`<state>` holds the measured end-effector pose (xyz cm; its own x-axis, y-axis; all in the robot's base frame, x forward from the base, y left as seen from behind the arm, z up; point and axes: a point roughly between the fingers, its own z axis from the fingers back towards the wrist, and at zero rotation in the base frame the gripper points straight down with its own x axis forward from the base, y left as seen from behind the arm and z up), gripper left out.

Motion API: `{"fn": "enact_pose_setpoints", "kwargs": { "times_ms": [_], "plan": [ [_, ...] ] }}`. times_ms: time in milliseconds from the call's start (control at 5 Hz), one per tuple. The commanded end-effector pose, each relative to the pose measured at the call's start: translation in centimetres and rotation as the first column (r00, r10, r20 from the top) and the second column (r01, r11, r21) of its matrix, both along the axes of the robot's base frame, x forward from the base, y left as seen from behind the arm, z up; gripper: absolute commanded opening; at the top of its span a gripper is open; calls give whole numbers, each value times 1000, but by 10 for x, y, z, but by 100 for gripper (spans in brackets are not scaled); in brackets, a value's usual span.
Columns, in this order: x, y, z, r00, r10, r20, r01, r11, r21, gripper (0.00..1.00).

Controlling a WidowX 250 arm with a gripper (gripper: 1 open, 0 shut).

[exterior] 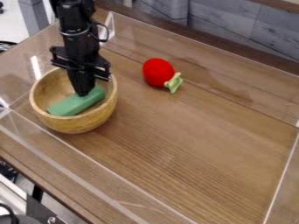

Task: Put the green stick in the brown bowl

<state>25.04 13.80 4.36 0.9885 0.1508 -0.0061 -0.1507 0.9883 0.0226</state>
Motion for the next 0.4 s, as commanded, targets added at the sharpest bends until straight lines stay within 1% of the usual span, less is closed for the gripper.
{"fn": "enact_pose_setpoints", "kwargs": {
  "times_ms": [0, 200],
  "plan": [
    [-3, 9, 0, 999, 32, 9, -32, 999, 3, 0],
    [-5, 6, 5, 1000, 11, 1, -11, 1000, -5, 0]
  ]
}}
